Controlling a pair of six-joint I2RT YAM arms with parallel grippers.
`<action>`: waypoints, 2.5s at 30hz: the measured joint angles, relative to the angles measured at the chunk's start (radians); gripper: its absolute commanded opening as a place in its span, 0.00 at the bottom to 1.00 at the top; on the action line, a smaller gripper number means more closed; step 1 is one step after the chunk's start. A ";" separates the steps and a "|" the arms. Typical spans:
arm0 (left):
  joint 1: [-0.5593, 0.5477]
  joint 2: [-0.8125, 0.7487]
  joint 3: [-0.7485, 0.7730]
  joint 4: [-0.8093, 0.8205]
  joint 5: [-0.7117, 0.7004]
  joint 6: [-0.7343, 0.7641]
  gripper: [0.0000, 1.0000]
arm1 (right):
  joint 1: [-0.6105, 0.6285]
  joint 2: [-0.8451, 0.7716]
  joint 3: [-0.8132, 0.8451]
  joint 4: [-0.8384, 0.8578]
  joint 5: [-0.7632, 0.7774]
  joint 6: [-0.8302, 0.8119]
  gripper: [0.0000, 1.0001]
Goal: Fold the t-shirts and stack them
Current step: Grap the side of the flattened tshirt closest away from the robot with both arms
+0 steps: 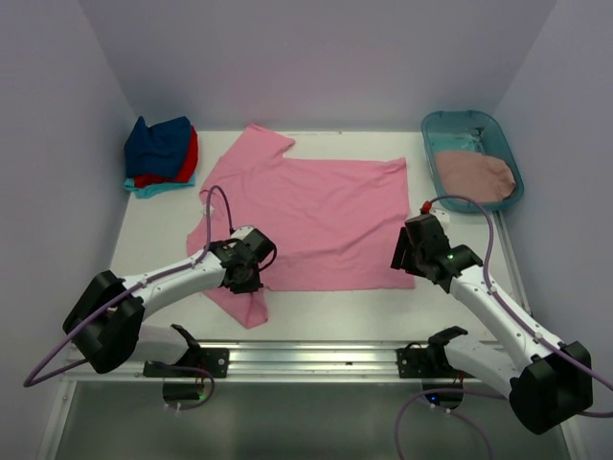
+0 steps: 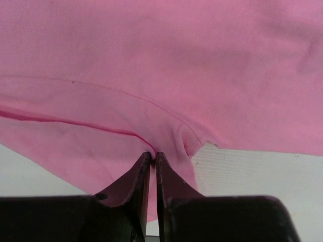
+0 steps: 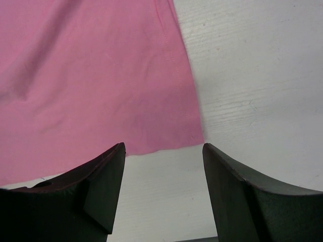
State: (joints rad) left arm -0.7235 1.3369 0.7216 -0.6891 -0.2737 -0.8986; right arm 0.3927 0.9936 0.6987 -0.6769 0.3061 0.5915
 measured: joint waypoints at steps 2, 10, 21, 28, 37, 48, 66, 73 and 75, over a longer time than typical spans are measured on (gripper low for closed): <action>0.000 0.000 0.000 0.000 0.000 0.000 0.14 | 0.000 0.000 0.000 0.000 0.000 0.000 0.67; -0.003 0.000 0.000 0.000 -0.002 -0.001 0.15 | 0.000 0.001 0.000 0.000 0.000 0.000 0.66; -0.003 0.000 -0.024 0.003 -0.022 -0.013 0.01 | 0.000 0.001 -0.001 0.002 -0.001 0.000 0.66; -0.003 -0.014 -0.028 0.003 -0.029 -0.027 0.10 | 0.000 0.001 -0.002 0.003 -0.001 -0.001 0.66; -0.003 -0.038 -0.028 0.003 -0.042 -0.027 0.15 | 0.000 0.011 -0.003 0.004 -0.002 -0.001 0.66; -0.003 -0.038 -0.032 0.005 -0.055 -0.035 0.00 | 0.000 0.016 -0.003 0.004 -0.002 -0.001 0.65; -0.027 -0.269 -0.011 -0.107 -0.063 -0.064 0.00 | 0.000 0.061 -0.003 -0.023 0.053 0.052 0.67; -0.031 -0.458 -0.006 -0.227 -0.065 -0.095 0.00 | 0.000 0.183 -0.045 -0.052 0.071 0.211 0.66; -0.031 -0.525 -0.006 -0.257 -0.073 -0.105 0.00 | 0.000 0.169 -0.084 -0.058 0.071 0.262 0.66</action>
State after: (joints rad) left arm -0.7547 0.8124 0.7155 -0.9459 -0.3470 -1.0035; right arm 0.3927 1.1622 0.6144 -0.7345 0.3771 0.8539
